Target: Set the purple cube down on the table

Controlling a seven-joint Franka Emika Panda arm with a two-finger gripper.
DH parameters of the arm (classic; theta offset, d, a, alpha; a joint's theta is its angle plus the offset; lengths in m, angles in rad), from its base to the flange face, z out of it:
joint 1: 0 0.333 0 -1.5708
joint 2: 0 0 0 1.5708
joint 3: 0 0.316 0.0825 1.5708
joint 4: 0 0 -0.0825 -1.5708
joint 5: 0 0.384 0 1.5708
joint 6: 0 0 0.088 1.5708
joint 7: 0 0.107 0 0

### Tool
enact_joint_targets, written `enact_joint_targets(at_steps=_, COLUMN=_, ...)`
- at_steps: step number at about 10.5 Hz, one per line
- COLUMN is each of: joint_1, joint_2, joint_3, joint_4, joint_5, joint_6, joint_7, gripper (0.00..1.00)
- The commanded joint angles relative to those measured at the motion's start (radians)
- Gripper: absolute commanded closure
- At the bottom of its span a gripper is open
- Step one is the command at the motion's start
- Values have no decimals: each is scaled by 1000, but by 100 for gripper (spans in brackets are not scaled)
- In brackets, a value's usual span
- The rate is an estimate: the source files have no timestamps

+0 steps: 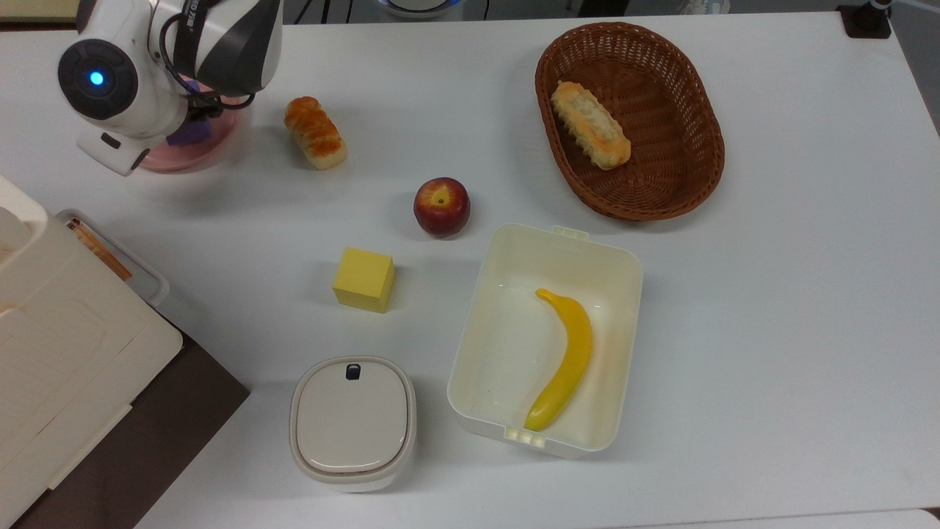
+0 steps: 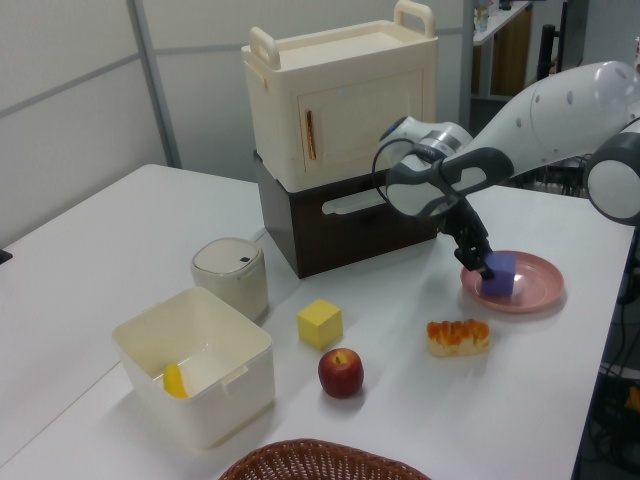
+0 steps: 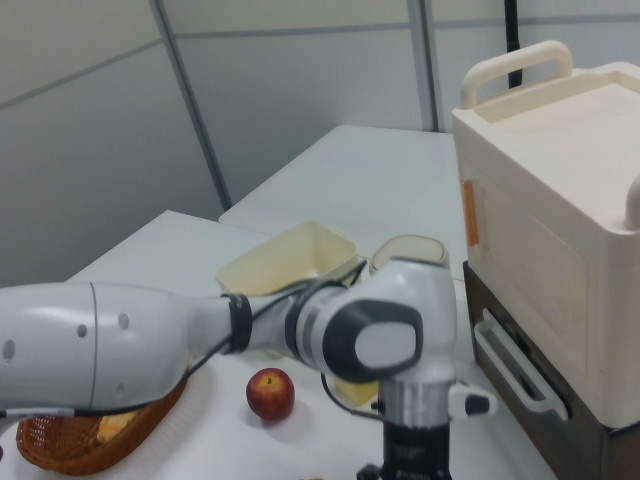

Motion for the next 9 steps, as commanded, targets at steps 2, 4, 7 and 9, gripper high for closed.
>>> enact_joint_targets(at_steps=2, joint_1=89, joint_2=-43, joint_3=1, joint_4=114, joint_5=3, joint_6=-116, joint_7=25, gripper=58)
enact_joint_targets(at_steps=4, joint_1=140, joint_2=-41, joint_3=2, joint_4=152, joint_5=62, joint_6=-103, joint_7=156, gripper=56)
enact_joint_targets(at_steps=7, joint_1=172, joint_2=-44, joint_3=4, joint_4=221, joint_5=220, joint_6=-100, joint_7=307, gripper=0)
enact_joint_targets(at_steps=9, joint_1=212, joint_2=-66, joint_3=2, joint_4=240, joint_5=239, joint_6=-100, joint_7=350, gripper=0)
